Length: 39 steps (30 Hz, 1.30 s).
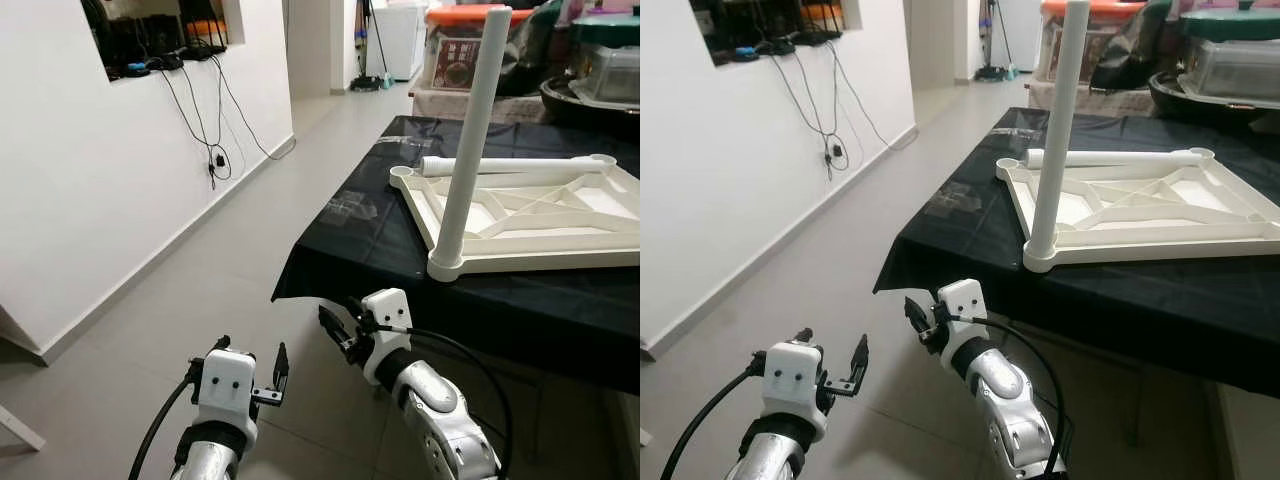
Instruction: Building children table
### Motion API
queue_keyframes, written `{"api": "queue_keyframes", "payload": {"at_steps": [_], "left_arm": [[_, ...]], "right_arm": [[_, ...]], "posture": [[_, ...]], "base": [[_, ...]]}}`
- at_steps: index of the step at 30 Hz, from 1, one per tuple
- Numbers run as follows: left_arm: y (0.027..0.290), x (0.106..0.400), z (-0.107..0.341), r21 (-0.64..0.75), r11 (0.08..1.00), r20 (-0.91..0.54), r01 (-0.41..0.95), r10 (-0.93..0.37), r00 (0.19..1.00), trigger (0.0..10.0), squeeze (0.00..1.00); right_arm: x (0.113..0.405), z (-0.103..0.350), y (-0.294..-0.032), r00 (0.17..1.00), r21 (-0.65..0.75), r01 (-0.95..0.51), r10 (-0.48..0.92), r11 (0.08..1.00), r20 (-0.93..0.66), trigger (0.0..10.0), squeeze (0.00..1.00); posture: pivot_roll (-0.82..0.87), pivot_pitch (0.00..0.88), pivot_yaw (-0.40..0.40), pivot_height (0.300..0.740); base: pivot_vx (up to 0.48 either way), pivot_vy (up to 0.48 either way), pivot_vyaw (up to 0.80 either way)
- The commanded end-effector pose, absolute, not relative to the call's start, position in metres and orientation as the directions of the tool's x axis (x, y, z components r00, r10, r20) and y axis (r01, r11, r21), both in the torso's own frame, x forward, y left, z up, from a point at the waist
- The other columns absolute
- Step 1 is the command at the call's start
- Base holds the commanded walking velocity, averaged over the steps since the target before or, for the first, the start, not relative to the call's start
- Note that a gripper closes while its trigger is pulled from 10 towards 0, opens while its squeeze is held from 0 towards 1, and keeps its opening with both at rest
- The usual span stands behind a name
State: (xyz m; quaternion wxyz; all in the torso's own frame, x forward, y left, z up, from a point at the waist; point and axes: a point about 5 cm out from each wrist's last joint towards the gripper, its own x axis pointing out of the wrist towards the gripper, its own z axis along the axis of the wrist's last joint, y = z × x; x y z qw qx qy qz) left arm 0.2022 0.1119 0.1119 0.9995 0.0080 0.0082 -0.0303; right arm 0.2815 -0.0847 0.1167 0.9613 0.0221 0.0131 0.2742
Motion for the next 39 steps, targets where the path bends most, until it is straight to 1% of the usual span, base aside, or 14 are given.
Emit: {"api": "queue_keyframes", "payload": {"at_steps": [1,30,35,39], "left_arm": [[0.109,0.202,0.111,0.018,0.997,-0.019,0.081,-0.081,0.997,10.0,0.00],[0.109,0.203,0.112,0.019,0.996,-0.016,0.085,-0.085,0.996,10.0,0.00],[0.109,0.203,0.111,0.006,0.996,-0.022,0.089,-0.089,0.996,10.0,0.00],[0.109,0.203,0.111,0.007,0.996,-0.024,0.091,-0.090,0.996,10.0,0.00]], "right_arm": [[0.281,0.113,-0.090,0.857,0.059,-0.512,0.514,0.857,-0.028,10.0,0.00],[0.283,0.115,-0.088,0.856,0.064,-0.514,0.516,0.855,-0.027,10.0,0.00],[0.279,0.131,-0.081,0.830,0.052,-0.557,0.553,0.829,0.073,10.0,0.00],[0.276,0.137,-0.075,0.812,0.053,-0.580,0.573,0.813,0.108,10.0,0.00]], "posture": [[-0.02,0.000,0.022,0.740],[-0.01,0.003,0.026,0.740],[-0.01,0.006,0.026,0.740],[-0.01,0.006,0.026,0.740]], "base": [[0.285,0.000,0.00],[0.286,0.000,0.00],[0.000,0.000,0.00],[0.000,0.000,0.00]]}}
